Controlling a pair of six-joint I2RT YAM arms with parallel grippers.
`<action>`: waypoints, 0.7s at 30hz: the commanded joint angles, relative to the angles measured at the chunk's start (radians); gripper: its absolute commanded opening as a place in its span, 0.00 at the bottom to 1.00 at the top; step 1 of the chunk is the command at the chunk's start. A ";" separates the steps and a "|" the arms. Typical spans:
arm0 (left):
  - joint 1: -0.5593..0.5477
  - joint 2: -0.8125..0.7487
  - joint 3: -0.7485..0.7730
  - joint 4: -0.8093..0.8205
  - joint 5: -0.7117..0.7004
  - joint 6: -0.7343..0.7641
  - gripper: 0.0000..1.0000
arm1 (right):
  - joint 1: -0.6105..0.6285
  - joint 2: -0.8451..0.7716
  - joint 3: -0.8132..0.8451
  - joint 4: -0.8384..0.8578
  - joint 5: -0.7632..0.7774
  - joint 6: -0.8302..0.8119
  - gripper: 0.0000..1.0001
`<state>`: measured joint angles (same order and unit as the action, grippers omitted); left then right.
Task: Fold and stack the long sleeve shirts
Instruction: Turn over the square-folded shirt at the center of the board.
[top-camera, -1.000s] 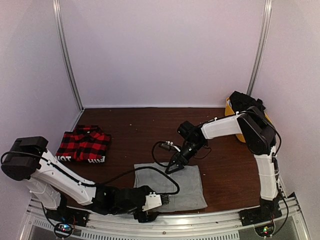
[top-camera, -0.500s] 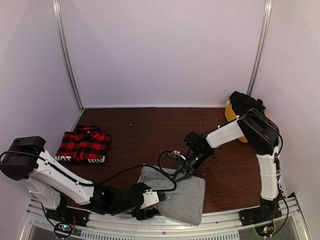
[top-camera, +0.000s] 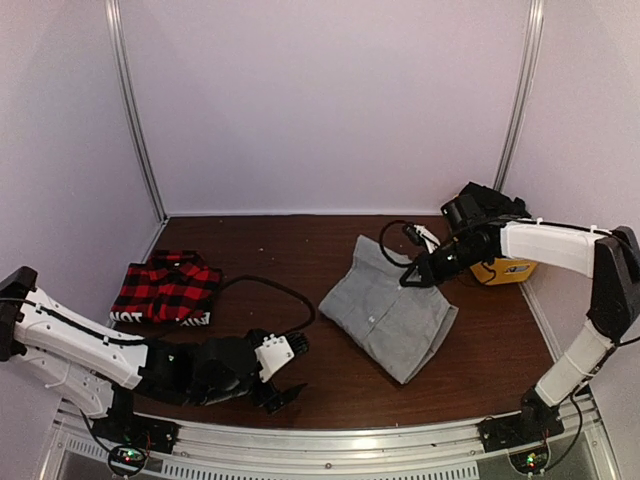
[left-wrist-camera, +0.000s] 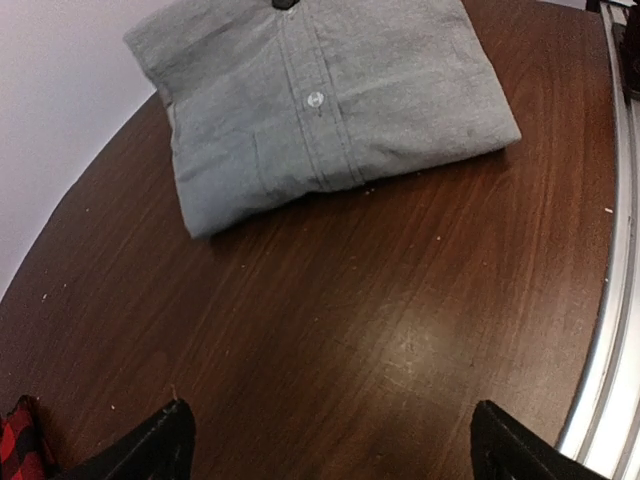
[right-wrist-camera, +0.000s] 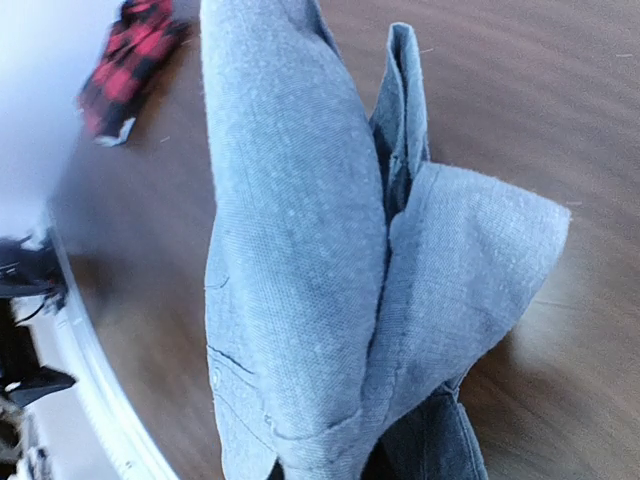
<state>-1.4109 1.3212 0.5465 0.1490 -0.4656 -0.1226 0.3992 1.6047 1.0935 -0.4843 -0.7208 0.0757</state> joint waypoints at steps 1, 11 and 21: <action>0.112 -0.081 0.058 -0.066 0.049 -0.097 0.98 | 0.002 -0.091 0.139 -0.212 0.536 0.068 0.00; 0.268 -0.140 0.176 -0.247 0.033 -0.198 0.98 | 0.131 -0.014 0.360 -0.455 1.182 0.179 0.00; 0.330 -0.120 0.216 -0.343 -0.021 -0.256 0.98 | 0.462 0.315 0.484 -0.624 1.386 0.467 0.04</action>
<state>-1.0981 1.1980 0.7204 -0.1497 -0.4496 -0.3397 0.7559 1.8389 1.5200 -0.9993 0.5484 0.3939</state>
